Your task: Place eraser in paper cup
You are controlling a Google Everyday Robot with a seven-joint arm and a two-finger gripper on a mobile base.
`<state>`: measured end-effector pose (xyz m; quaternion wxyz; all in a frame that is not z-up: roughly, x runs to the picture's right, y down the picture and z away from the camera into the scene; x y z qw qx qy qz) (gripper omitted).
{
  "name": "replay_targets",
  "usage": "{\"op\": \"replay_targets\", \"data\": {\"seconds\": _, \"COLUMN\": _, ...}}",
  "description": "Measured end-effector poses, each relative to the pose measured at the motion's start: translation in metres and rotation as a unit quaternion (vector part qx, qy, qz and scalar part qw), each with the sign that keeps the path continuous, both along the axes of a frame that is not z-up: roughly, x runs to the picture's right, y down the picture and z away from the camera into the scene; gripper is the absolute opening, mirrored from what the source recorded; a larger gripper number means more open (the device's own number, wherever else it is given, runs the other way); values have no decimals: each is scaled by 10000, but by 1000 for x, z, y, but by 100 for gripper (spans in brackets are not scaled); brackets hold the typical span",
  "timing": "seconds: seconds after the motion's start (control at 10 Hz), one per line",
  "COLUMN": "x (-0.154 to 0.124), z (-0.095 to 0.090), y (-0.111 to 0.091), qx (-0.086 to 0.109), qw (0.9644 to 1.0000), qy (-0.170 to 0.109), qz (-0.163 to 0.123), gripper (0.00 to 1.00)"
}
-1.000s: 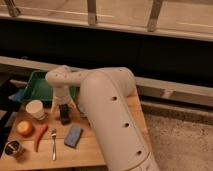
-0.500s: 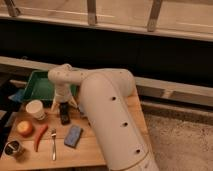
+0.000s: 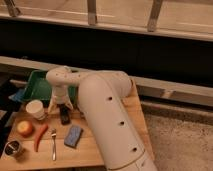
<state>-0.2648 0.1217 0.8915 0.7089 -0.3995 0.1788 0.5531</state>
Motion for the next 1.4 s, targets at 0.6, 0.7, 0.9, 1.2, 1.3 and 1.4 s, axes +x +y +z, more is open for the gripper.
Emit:
{"op": "replay_targets", "data": {"seconds": 0.6, "x": 5, "z": -12, "y": -7, "qx": 211, "qw": 9993, "qy": 202, "qz": -245, "gripper": 14}}
{"op": "replay_targets", "data": {"seconds": 0.7, "x": 8, "z": -14, "y": -8, "qx": 233, "qw": 9991, "qy": 234, "qz": -261, "gripper": 6}}
{"op": "replay_targets", "data": {"seconds": 0.9, "x": 17, "z": -19, "y": -12, "qx": 290, "qw": 9987, "qy": 313, "qz": -272, "gripper": 0}}
{"op": "replay_targets", "data": {"seconds": 1.2, "x": 38, "z": -40, "y": -29, "qx": 437, "qw": 9983, "qy": 339, "qz": -193, "gripper": 0}}
{"op": "replay_targets", "data": {"seconds": 1.3, "x": 43, "z": -48, "y": -35, "qx": 481, "qw": 9982, "qy": 324, "qz": -156, "gripper": 0}}
{"op": "replay_targets", "data": {"seconds": 1.4, "x": 47, "z": -57, "y": -44, "qx": 536, "qw": 9980, "qy": 296, "qz": -124, "gripper": 0}}
